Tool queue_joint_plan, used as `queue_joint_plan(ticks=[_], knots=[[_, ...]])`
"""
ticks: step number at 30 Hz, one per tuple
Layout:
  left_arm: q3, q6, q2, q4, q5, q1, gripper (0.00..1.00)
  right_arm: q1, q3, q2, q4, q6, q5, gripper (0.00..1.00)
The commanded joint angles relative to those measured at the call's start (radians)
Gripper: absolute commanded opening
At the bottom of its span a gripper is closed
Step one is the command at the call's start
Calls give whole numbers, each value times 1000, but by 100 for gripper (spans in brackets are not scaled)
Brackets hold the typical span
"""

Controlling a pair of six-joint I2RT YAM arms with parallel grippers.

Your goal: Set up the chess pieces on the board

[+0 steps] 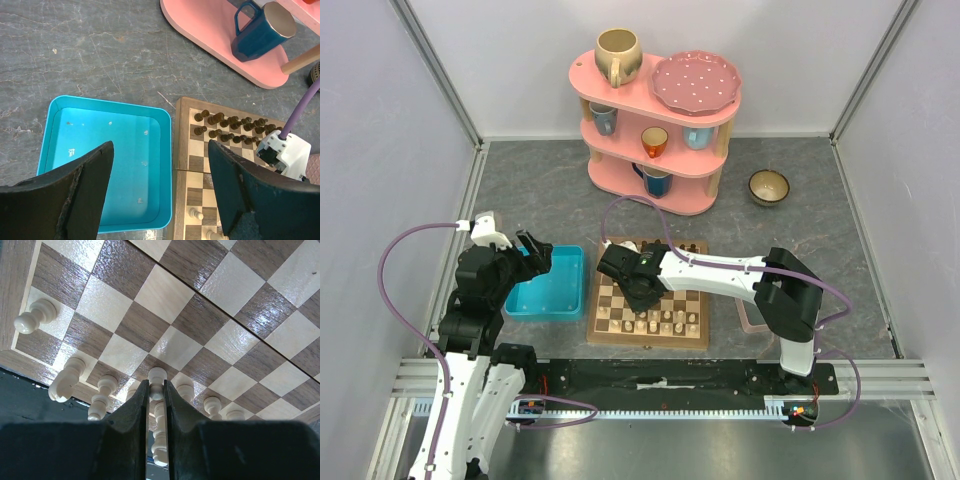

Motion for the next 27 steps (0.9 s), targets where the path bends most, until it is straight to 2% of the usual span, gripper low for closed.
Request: queue_joint_plan(ticks=[1,16,27], knots=[[-5,18,-8,51,14,2,82,6,34,6,14,-1,17,21],[-5,18,-9,53,14,2,82,5,34,4,31,2,10,22],[-7,20,-5,53,14,2,82,2,37,-3,31,7,19,34]])
